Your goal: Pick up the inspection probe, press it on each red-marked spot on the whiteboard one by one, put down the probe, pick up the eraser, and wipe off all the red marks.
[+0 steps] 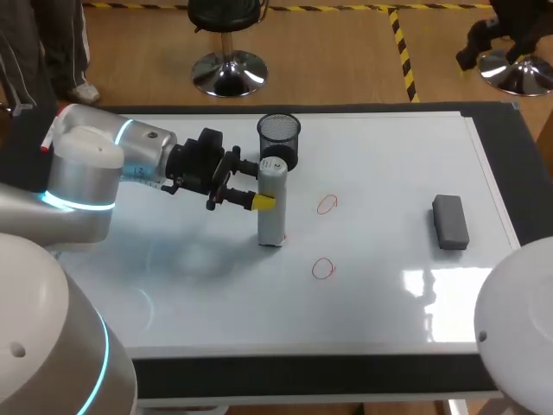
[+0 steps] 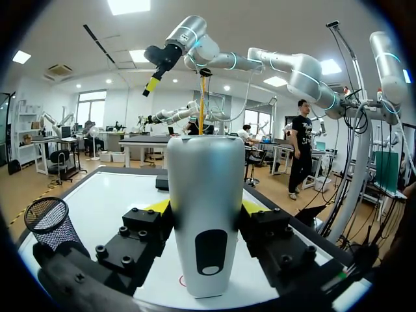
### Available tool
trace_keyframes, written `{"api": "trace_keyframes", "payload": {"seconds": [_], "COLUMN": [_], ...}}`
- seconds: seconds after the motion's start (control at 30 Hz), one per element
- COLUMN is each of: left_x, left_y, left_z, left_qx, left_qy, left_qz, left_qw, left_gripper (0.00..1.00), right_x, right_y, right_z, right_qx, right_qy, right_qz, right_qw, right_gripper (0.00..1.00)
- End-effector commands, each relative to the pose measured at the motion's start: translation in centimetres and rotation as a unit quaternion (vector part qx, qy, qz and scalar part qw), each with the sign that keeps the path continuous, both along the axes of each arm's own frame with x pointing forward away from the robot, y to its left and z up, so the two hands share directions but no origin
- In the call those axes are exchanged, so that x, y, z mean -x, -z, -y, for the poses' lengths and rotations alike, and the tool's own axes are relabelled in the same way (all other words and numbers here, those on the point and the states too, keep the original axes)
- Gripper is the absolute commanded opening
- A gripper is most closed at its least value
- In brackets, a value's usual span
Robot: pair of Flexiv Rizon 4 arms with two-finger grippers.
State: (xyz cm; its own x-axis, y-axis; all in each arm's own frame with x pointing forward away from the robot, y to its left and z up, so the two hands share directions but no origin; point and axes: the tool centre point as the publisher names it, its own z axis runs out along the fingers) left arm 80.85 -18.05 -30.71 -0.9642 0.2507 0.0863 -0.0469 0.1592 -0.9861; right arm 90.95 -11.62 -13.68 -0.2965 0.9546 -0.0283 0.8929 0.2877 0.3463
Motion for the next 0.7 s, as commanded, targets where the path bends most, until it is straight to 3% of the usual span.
{"api": "trace_keyframes", "payload": {"seconds": [0.03, 0.2, 0.4, 0.7], "left_x": [0.0, 0.0, 0.0, 0.0], "left_y": [1.0, 1.0, 1.0, 1.0], "left_z": [0.1, 0.1, 0.1, 0.1], "left_qx": [0.0, 0.0, 0.0, 0.0], "left_qy": [0.001, 0.001, 0.001, 0.001], "left_qz": [-0.001, -0.001, -0.001, -0.001], "left_qw": [1.0, 1.0, 1.0, 1.0], "left_gripper": [0.0, 0.0, 0.0, 0.0], "right_x": [1.4, 2.7, 4.0, 6.5], "right_y": [-0.2, 0.4, 1.5, 2.6], "right_z": [0.1, 0.9, 1.3, 0.7], "right_qx": [0.008, 0.021, 0.033, 0.022], "right_qy": [0.016, 0.049, 0.075, 0.088], "right_qz": [0.0, -0.013, -0.054, -0.094], "right_qw": [1.0, 0.998, 0.995, 0.991], "right_gripper": [1.0, 1.0, 1.0, 1.0]}}
